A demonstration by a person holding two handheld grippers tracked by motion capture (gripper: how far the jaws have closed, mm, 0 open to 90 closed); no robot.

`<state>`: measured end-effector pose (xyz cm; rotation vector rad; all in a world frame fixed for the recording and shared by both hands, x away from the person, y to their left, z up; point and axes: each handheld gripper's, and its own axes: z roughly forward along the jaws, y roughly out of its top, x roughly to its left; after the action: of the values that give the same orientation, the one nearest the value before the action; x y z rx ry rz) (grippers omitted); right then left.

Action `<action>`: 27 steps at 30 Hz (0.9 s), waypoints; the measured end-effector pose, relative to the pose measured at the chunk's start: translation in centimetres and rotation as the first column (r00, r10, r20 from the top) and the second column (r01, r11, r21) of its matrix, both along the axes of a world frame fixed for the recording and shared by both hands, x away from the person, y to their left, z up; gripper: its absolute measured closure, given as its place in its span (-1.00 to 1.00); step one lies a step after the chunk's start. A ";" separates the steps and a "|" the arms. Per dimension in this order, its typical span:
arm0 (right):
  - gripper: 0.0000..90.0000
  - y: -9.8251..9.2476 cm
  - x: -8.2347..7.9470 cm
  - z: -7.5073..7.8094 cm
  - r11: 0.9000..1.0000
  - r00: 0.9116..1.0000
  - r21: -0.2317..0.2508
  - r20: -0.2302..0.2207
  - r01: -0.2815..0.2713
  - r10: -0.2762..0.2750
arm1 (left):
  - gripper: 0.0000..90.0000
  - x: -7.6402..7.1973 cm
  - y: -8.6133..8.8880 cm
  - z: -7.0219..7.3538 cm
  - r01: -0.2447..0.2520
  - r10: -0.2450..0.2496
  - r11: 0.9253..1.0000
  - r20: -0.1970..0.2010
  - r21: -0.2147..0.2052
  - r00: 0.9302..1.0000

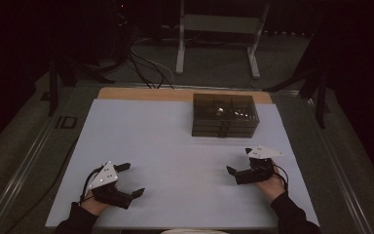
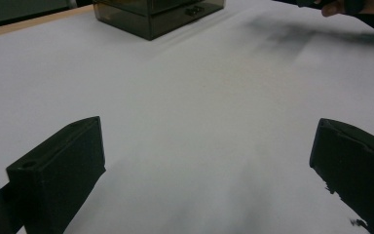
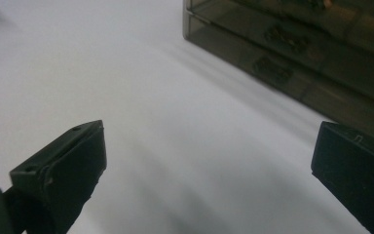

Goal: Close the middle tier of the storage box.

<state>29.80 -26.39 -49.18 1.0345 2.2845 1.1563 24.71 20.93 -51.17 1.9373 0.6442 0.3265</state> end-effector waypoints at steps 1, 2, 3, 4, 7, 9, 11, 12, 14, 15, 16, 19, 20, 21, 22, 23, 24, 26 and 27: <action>-1.00 0.0 0.0 0.0 1.000 1.000 0.000 0.000 0.000 0.000 | -0.98 0.0 0.0 0.0 0.000 0.000 1.000 0.000 0.000 1.000; -1.00 -0.5 -0.4 -0.3 1.000 1.000 -0.007 -0.001 0.009 -0.009 | -0.98 0.0 0.0 0.0 0.000 0.000 1.000 0.001 0.000 1.000; -1.00 -0.8 -0.6 -0.4 1.000 1.000 -0.007 -0.003 0.012 -0.012 | -0.98 0.0 0.0 0.0 0.000 0.000 1.000 0.000 -0.002 1.000; -1.00 -1.0 -0.8 -0.5 1.000 1.000 0.002 -0.005 0.019 -0.019 | -0.98 0.0 0.0 0.0 0.001 -0.001 1.000 -0.001 -0.001 1.000; -1.00 -1.8 -1.4 -0.7 0.999 0.999 0.009 -0.009 0.037 -0.037 | -0.98 0.0 0.0 0.0 0.002 -0.002 1.000 0.001 -0.001 1.000; -1.00 -2.2 -1.7 -0.8 0.999 0.999 0.008 -0.009 0.051 -0.051 | -0.98 0.0 0.0 0.0 0.002 -0.002 1.000 0.002 0.000 1.000; -1.00 -2.6 -2.1 -1.0 0.998 0.998 0.010 -0.008 0.059 -0.059 | -0.98 0.0 0.0 0.0 0.003 -0.003 1.000 0.002 0.001 1.000; -1.00 -2.7 -2.3 -1.0 0.998 0.998 0.014 -0.011 0.062 -0.062 | -0.98 0.0 0.0 0.0 0.003 -0.003 1.000 0.001 0.001 1.000; -1.00 -2.9 -2.6 -1.2 0.998 0.998 0.009 -0.015 0.067 -0.067 | -0.98 0.0 0.0 0.0 0.002 -0.002 1.000 0.001 0.001 1.000; -1.00 -3.0 -2.7 -1.4 0.998 0.998 0.009 -0.017 0.066 -0.066 | -0.98 0.0 0.0 0.0 0.003 -0.003 1.000 0.001 0.001 1.000; -1.00 -3.0 -2.9 -1.6 0.998 0.997 0.008 -0.016 0.069 -0.069 | -0.98 0.0 0.0 0.0 0.003 -0.003 1.000 0.001 0.001 1.000; -1.00 -3.0 -3.1 -2.0 0.997 0.997 0.000 -0.010 0.079 -0.079 | -0.98 0.0 -0.1 0.0 0.003 -0.003 1.000 -0.001 0.001 1.000; -1.00 -3.0 -3.0 -2.1 0.996 0.996 0.000 -0.010 0.088 -0.088 | -0.98 0.0 -0.1 0.0 0.004 -0.004 1.000 0.000 0.002 1.000; -1.00 -3.0 -2.8 -2.3 0.995 0.995 -0.002 -0.016 0.097 -0.097 | -0.98 0.0 -0.1 0.0 0.005 -0.005 1.000 0.000 0.002 1.000; -1.00 -3.1 -2.6 -2.4 0.995 0.995 0.004 -0.021 0.098 -0.098 | -0.98 0.0 -0.1 0.0 0.004 -0.004 1.000 0.000 0.002 1.000; -1.00 -3.1 -2.6 -2.4 0.995 0.995 0.004 -0.021 0.098 -0.098 | -0.98 0.0 -0.1 0.0 0.004 -0.004 1.000 0.000 0.002 1.000; -1.00 -3.1 -2.4 -2.5 0.994 0.994 0.005 -0.028 0.106 -0.106 | -0.98 0.0 -0.1 0.0 0.004 -0.004 1.000 0.001 0.002 1.000; -1.00 -3.1 -2.2 -2.7 0.995 0.994 0.005 -0.040 0.100 -0.100 | -0.98 0.0 -0.1 0.0 0.004 -0.004 1.000 -0.002 0.003 1.000; -1.00 -3.0 -2.2 -2.8 0.995 0.994 -0.004 -0.041 0.099 -0.099 | -0.98 0.0 -0.1 0.0 0.004 -0.004 1.000 -0.002 0.003 1.000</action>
<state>27.59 -29.37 -51.98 1.1672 2.2368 1.1029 24.75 20.86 -51.19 1.9418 0.6413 0.3231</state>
